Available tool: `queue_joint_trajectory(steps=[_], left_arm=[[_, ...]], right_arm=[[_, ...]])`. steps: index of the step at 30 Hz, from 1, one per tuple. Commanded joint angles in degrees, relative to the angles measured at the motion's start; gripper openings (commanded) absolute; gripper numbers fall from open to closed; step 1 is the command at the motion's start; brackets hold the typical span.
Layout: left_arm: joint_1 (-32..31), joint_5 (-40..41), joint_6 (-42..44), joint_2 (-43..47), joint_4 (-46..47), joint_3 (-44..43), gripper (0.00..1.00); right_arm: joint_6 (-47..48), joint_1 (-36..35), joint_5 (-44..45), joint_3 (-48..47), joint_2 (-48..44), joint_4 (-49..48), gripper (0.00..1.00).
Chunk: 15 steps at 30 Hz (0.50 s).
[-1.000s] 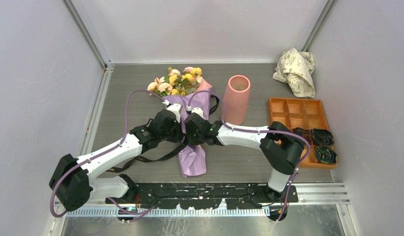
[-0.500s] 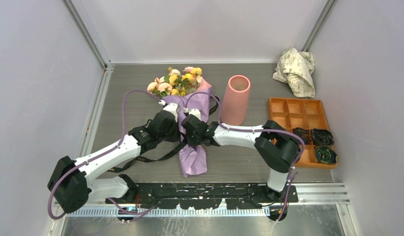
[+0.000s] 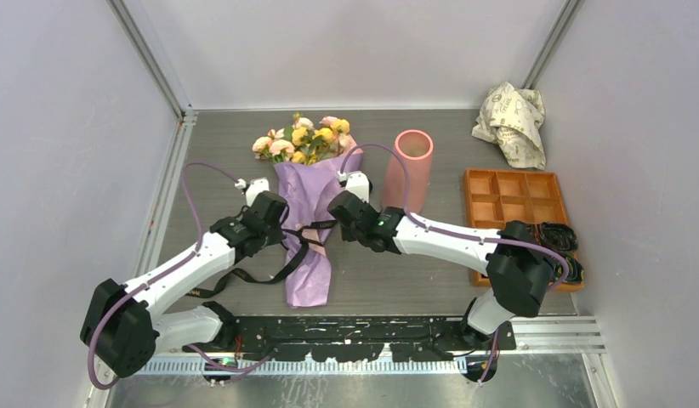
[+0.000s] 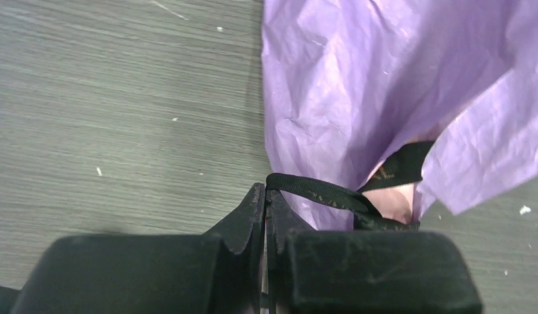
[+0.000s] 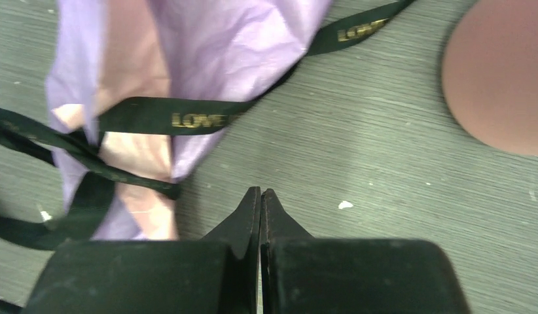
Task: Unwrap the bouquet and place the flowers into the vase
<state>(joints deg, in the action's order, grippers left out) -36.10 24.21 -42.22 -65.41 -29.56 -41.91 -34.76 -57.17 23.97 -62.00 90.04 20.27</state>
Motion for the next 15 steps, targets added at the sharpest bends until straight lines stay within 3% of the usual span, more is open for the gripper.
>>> queue_joint_trajectory(steps=[1,6,9,15], left_arm=[[2.23,1.15,-2.69,1.78,-0.42,0.35,0.03],[2.19,-0.49,-1.73,1.61,1.30,0.29,0.03],[2.18,-0.72,-0.79,1.27,1.37,-0.16,0.03],[2.26,0.41,-0.48,1.32,1.36,-0.61,0.03]], right_arm=[[1.15,0.02,5.47,0.41,-2.02,2.53,0.01],[3.11,-0.86,-4.80,-1.37,-0.15,-2.45,0.21],[5.73,-3.37,-6.71,-4.79,2.80,-3.50,0.33],[9.58,-5.05,-10.05,-8.41,8.89,-7.01,0.37]])
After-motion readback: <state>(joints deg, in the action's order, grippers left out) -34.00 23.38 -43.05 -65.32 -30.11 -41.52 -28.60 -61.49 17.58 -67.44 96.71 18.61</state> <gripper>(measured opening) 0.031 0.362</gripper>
